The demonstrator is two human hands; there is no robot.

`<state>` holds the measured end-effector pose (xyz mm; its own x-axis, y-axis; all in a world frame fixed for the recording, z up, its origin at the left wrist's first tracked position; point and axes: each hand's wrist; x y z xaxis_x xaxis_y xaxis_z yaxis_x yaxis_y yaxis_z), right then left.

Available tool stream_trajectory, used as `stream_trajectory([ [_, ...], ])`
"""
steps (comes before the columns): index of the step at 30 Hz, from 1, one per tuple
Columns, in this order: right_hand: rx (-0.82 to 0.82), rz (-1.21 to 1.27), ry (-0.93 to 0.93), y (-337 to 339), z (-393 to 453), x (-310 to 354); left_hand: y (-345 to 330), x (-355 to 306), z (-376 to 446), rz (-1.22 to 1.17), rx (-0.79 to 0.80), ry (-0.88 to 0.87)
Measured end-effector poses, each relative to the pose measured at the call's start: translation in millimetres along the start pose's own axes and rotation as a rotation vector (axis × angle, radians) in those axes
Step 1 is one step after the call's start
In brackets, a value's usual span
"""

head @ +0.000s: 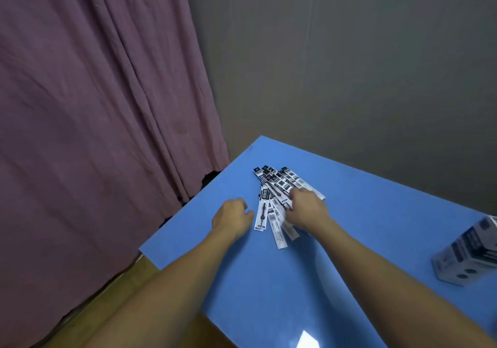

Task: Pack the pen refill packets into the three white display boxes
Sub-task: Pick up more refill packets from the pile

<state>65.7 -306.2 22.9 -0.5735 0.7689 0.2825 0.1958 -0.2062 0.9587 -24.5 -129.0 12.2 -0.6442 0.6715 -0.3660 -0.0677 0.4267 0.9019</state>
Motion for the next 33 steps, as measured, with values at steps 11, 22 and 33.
stream_trajectory([
  [11, -0.191, 0.166, 0.018, -34, 12, -21, -46, -41, 38, -0.151, -0.056, 0.053],
  [22, -0.334, 0.350, 0.081, -49, 14, -10, -58, -40, 58, -0.329, 0.051, 0.289],
  [33, -0.299, 0.398, 0.051, -55, 15, -4, -29, -12, 57, -0.548, 0.178, 0.414],
])
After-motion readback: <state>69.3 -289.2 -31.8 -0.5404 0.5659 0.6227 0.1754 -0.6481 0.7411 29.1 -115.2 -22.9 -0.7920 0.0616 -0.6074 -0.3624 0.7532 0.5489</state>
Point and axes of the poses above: each hand's wrist, its own z-axis towards the middle knuckle, its own y-axis out of the back of the hand, x = y × z, and after that the axes turned 13 degrees about y, right-handed
